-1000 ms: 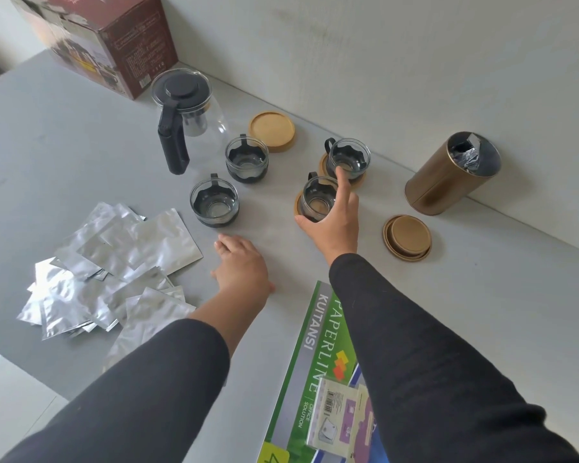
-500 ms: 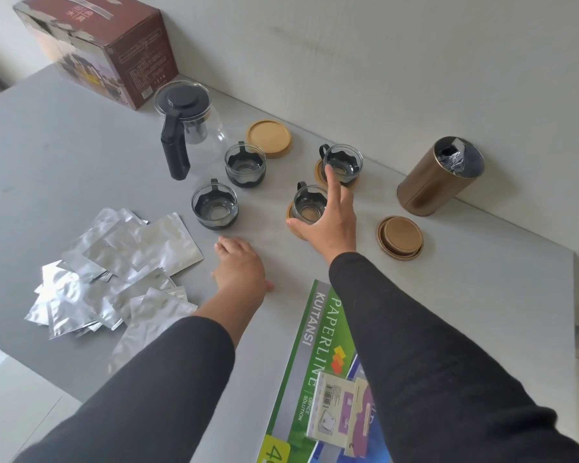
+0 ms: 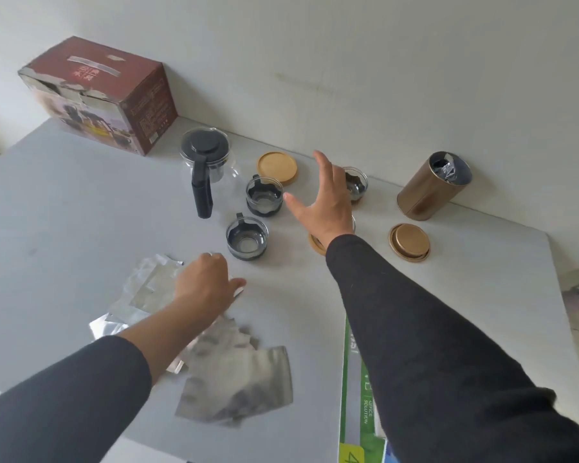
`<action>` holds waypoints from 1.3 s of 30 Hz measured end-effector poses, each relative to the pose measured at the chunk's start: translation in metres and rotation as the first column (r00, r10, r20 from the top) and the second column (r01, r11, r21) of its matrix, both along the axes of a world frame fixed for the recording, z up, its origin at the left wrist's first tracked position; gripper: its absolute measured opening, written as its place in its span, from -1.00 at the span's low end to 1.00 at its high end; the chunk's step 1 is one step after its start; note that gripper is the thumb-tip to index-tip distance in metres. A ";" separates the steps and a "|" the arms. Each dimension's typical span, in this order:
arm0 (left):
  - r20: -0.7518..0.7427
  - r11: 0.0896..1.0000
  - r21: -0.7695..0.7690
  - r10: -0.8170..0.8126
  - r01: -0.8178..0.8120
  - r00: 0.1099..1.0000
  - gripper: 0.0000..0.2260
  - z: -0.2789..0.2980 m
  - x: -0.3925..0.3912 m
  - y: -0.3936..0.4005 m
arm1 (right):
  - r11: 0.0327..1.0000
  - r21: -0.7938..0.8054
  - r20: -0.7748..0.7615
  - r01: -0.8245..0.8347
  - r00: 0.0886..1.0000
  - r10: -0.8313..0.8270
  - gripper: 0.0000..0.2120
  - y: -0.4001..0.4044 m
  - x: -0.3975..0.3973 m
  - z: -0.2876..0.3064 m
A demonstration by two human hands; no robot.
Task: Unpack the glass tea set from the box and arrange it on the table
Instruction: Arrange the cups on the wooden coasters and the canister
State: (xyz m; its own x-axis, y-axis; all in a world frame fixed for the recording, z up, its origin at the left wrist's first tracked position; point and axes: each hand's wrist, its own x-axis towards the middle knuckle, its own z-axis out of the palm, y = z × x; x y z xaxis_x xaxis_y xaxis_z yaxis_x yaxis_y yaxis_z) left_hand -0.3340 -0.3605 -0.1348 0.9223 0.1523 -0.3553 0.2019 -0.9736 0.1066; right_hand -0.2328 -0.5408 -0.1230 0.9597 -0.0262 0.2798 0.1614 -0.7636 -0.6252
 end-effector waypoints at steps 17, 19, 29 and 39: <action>-0.107 0.992 0.040 -0.114 0.119 0.988 -0.18 -0.045 0.057 0.043 | 0.998 0.030 -0.348 0.047 0.937 -0.033 -0.07 0.083 0.049 -0.058; -0.118 0.991 0.049 -0.115 0.122 0.986 -0.17 -0.046 0.056 0.042 | 0.996 0.078 -0.353 0.044 0.936 -0.014 -0.10 0.084 0.053 -0.063; -0.145 0.995 0.032 -0.089 0.094 0.985 -0.18 -0.046 0.057 0.043 | 0.992 0.103 -0.230 0.074 0.972 -0.049 -0.12 0.071 0.044 -0.040; -0.161 0.988 0.065 -0.129 0.141 0.978 -0.16 -0.040 0.056 0.044 | 0.976 0.086 -0.104 0.200 0.976 -0.191 -0.18 0.050 -0.075 -0.035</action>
